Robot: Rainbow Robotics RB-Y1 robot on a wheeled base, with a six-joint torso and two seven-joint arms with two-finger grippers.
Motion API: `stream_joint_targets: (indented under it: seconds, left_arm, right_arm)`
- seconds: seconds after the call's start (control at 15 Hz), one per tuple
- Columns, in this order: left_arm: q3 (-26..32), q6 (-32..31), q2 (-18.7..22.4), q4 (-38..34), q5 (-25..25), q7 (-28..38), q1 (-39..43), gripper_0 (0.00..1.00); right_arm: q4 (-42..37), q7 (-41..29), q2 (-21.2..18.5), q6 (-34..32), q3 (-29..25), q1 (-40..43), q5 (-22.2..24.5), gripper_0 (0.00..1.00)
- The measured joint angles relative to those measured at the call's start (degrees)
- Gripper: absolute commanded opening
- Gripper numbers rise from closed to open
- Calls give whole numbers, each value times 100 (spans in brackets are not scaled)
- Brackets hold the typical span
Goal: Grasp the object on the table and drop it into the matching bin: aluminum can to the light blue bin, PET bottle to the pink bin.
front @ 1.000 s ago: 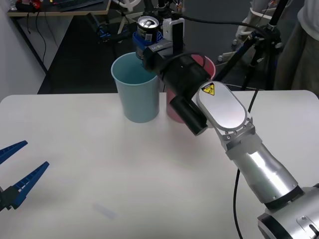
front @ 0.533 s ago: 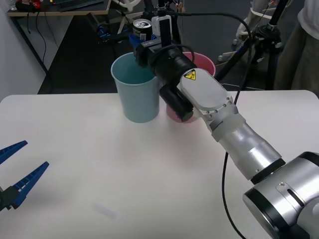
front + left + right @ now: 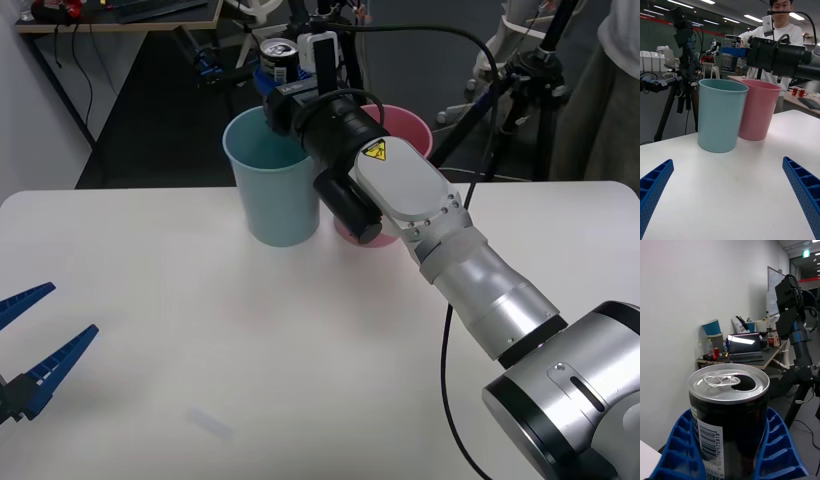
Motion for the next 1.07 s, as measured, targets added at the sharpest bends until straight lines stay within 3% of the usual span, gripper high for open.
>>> stream_joint_targets:
  seconds: [0.87,1.07]
  left_arm:
    - [0,0,0,0,0,0,0,100]
    - [0,0,0,0,0,0,0,100]
  right_arm:
    - [-42,79,-4,15,0,1,0,100]
    - [-376,79,-120,-114,0,180,0,100]
